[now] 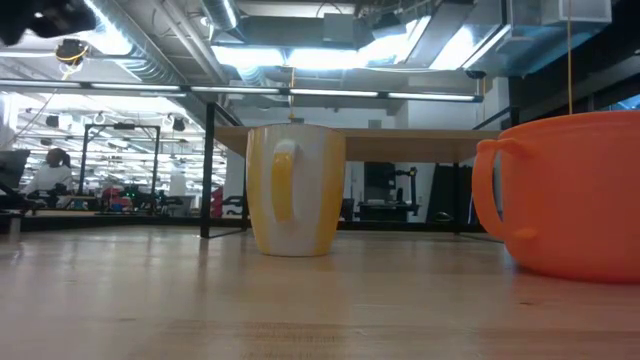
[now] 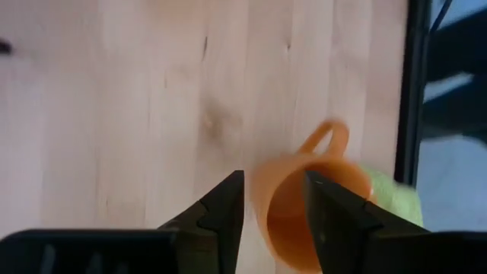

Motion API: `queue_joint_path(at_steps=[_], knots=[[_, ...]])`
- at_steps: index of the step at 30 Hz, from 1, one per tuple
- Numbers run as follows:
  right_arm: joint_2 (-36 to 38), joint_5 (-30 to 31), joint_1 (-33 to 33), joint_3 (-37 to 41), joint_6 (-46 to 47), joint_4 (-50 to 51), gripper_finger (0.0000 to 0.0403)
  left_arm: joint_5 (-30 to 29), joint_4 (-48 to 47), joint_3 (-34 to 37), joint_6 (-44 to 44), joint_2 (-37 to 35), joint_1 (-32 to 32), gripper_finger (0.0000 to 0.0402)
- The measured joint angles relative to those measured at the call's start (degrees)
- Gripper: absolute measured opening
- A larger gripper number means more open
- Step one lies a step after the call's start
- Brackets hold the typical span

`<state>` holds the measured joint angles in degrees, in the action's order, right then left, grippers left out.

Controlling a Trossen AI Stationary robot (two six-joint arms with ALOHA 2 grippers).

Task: Stack small to large cups/mugs on shelf
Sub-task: Put the yellow mug on the shelf

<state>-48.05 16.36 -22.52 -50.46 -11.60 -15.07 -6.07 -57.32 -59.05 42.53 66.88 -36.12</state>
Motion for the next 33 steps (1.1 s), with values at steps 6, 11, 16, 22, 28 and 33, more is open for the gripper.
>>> queue_joint_path(at_steps=[6, 11, 16, 22, 28, 33], knots=[[0.02, 0.0, 0.0, 0.0, 2.34, 0.0, 0.0035, -1.81, 4.67, -0.22, -16.85, -0.53, 5.18, 0.0126], [0.01, 0.0, -0.01, 0.0, 2.51, -0.02, 0.0035, -1.56, 4.37, -3.51, -37.89, 2.24, 11.2, 0.0128], [0.02, 0.0, 0.0, 0.0, 2.54, -0.02, 0.0035, -1.52, 4.91, -8.62, -57.07, 6.82, 20.05, 0.0127], [0.02, 0.02, 0.0, 0.0, 2.56, -0.07, 0.0035, 6.54, 4.36, -12.72, -73.14, 14.34, 28.13, 0.0125], [0.01, 0.04, -0.01, 0.0, 7.03, -0.04, 0.0035, 9.97, 4.28, -14.23, -86.74, 20.3, 29.59, 0.0125], [0.02, 0.04, 0.0, -0.02, 12.77, 0.99, 0.0035, 9.9, 7.22, -14.23, -93.68, 22.64, 28.4, 0.0125]])
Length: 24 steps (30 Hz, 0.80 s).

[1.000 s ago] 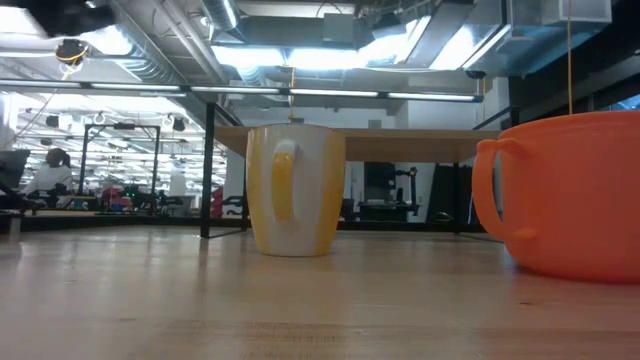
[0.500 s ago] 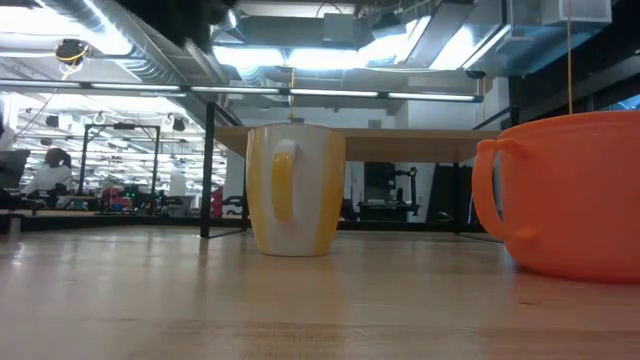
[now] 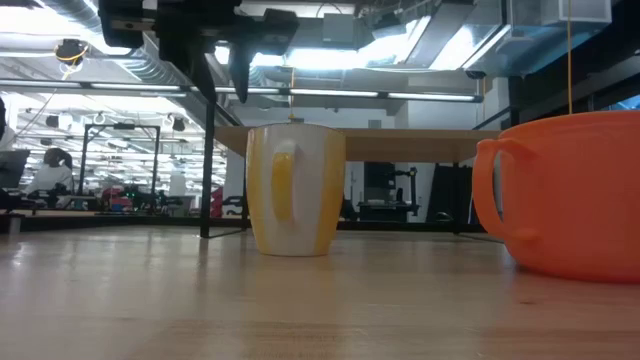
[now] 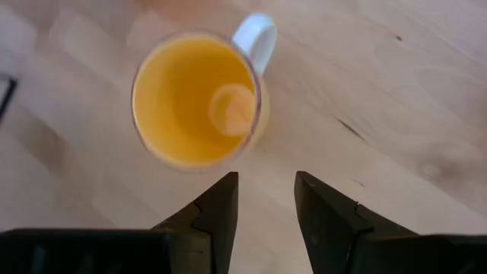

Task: Stack small to large cups/mugs on shelf
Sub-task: Put the yellow mug on the shelf

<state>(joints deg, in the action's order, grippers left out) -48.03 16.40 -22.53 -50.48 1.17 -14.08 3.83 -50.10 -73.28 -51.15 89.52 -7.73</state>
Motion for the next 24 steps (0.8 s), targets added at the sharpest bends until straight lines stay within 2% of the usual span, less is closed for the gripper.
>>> queue_joint_path(at_steps=[7, 15, 24], knots=[[-0.02, 0.02, -0.01, 0.0, 1.81, 2.49, 0.0035, -1.03, 3.41, -0.04, -3.31, 1.62, -1.39, 0.0125], [0.0, 0.02, 0.0, 0.0, 1.84, 2.47, 0.0035, -4.13, 6.34, -0.04, -11.85, 5.15, -3.4, 0.0125], [0.0, -0.02, 0.0, 0.0, 7.22, 3.11, 0.0035, -4.85, 6.93, -0.02, -12.47, 7.71, -3.77, 0.0125]])
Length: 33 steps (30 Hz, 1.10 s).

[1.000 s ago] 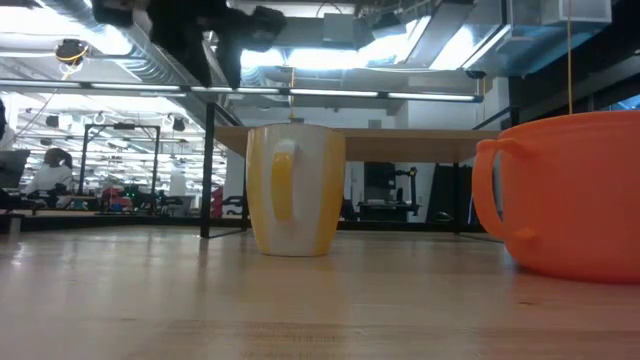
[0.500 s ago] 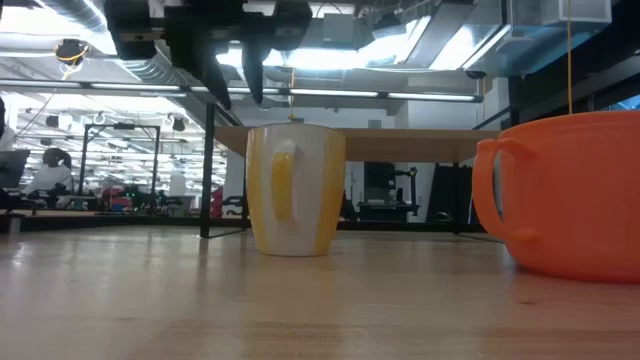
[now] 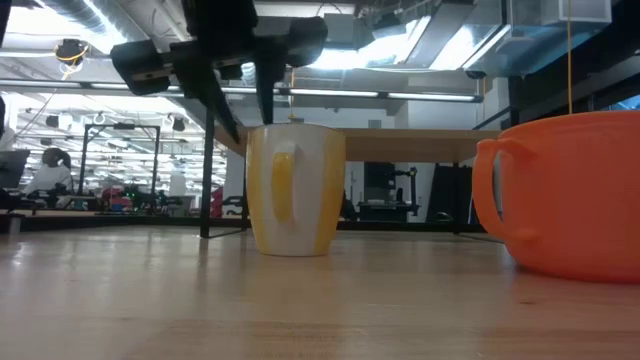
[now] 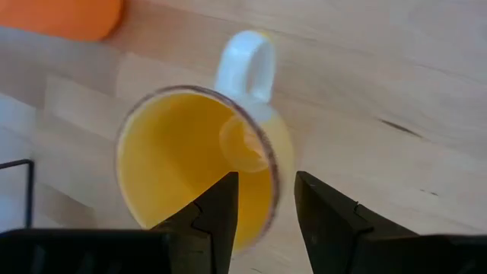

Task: Stack small to large cups/mugs on shelf
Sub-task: Put the yellow mug on the shelf

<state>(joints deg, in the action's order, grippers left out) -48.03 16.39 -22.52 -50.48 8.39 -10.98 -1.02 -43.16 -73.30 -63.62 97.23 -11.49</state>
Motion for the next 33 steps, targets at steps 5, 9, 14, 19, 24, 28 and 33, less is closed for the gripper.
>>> queue_joint_path(at_steps=[5, 9, 14, 19, 24, 28, 33], knots=[[0.0, 0.0, -0.01, 0.0, 1.03, 0.23, 0.0035, -0.17, 0.53, 0.0, 0.25, -0.02, -0.19, 0.0125], [0.0, 0.0, 0.0, 0.0, -0.04, 0.28, 0.0035, -1.03, 0.53, 0.0, 0.44, -0.02, -0.15, 0.0125], [0.0, 0.0, 0.0, 0.0, -1.52, 1.41, 0.0035, -1.03, 0.44, 0.0, 0.46, -0.04, -0.17, 0.0124], [0.0, 0.02, 0.0, 0.0, -1.2, 3.96, 0.0035, -1.05, 0.4, 0.0, 0.53, -0.04, -0.15, 0.0124], [-0.02, 0.02, -0.02, 0.0, -1.28, 4.06, 0.0035, -1.03, 0.44, 0.0, 0.57, -0.04, -0.16, 0.0124], [-0.02, 0.02, -0.02, 0.0, -1.32, 4.04, 0.0035, -1.05, 0.44, 0.0, 0.61, -0.06, -0.15, 0.0124], [-0.02, 0.02, -0.01, 0.0, -1.37, 4.04, 0.0035, -1.03, 0.6, 0.0, 0.64, -0.06, -0.15, 0.0124]])
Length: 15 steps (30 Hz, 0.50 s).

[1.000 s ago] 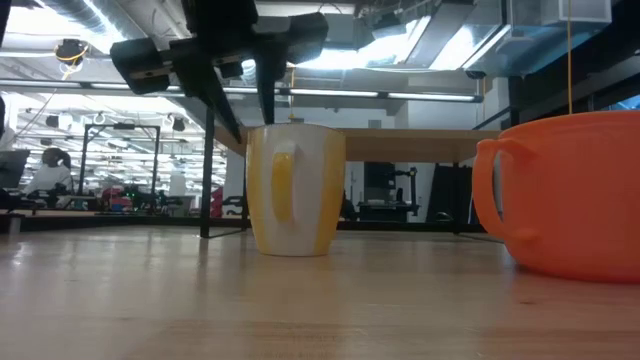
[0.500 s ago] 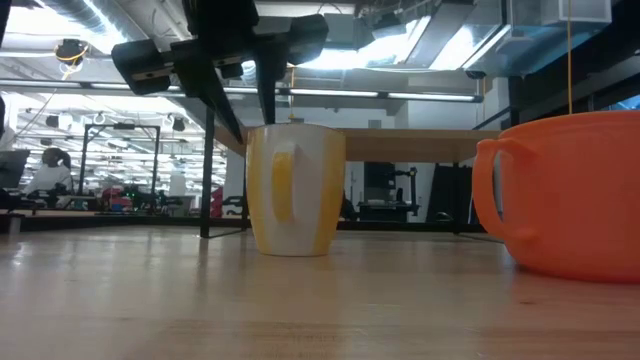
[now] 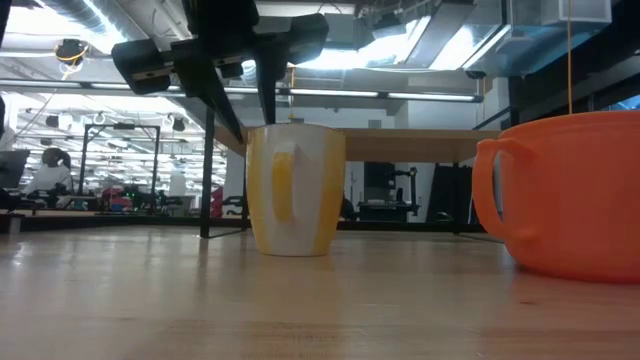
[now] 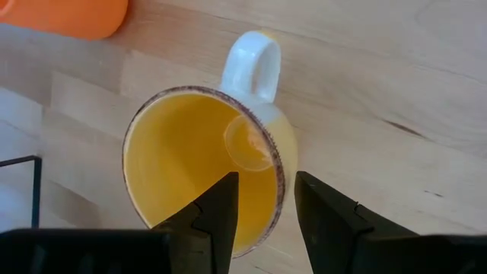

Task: Stack small to large cups/mugs on shelf
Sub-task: Put the yellow mug on the shelf

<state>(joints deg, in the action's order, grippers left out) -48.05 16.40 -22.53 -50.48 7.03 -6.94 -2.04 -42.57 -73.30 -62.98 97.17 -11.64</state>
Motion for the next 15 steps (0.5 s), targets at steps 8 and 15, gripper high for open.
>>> queue_joint_path(at_steps=[8, 15], knots=[[0.0, 0.0, 0.01, 0.0, -0.02, -0.01, 0.0035, 2.72, 0.26, 0.0, 1.3, -0.02, 0.0, 0.0124], [0.0, 0.07, 0.01, 0.0, -0.22, 0.0, 0.0035, 3.27, 0.23, 0.0, 2.57, -0.02, -0.7, 0.0124]])
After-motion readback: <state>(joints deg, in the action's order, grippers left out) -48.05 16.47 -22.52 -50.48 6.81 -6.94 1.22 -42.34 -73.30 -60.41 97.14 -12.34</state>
